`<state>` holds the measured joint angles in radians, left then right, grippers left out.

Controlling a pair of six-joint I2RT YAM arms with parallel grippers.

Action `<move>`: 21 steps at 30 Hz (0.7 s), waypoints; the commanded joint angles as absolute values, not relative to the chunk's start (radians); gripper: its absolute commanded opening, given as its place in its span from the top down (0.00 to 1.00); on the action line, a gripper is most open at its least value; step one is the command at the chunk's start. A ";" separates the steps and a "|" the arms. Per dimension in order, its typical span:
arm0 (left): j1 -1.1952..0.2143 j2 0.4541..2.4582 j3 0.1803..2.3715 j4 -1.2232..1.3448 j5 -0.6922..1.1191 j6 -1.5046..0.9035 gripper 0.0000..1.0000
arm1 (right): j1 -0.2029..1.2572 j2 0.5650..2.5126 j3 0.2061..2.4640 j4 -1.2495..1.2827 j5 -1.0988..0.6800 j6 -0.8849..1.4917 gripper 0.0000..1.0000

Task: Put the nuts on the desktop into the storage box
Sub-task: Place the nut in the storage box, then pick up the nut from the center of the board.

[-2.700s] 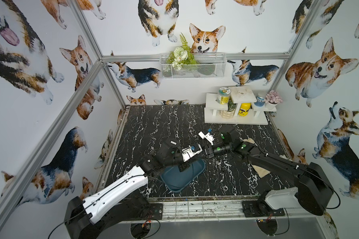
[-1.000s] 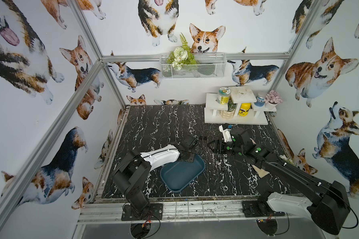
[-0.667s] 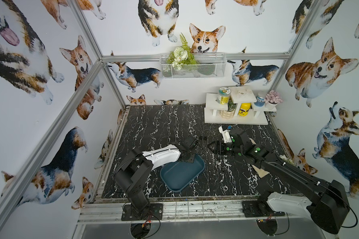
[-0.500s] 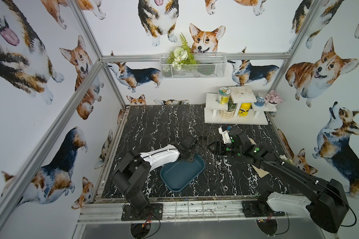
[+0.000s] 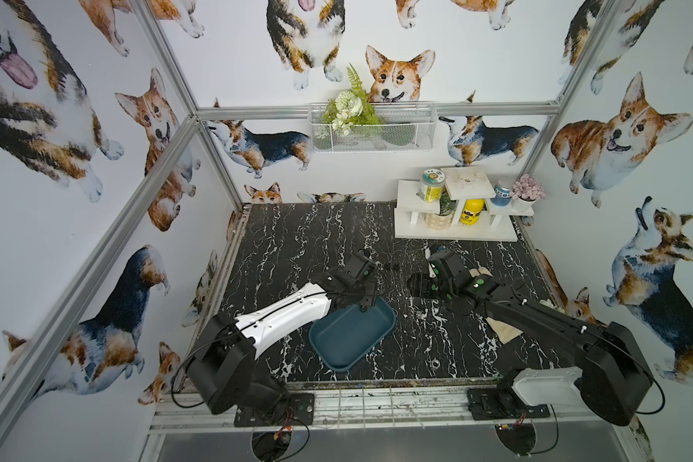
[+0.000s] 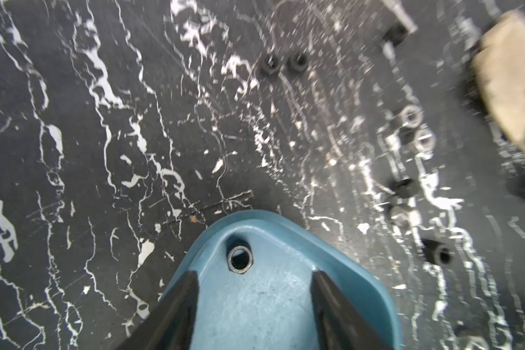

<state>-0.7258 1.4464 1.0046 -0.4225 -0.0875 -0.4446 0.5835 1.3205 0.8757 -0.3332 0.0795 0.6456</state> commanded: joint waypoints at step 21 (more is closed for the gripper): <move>-0.721 1.202 0.903 -0.331 -0.054 -0.328 0.00 | 0.504 1.667 1.076 -0.513 0.221 0.722 0.13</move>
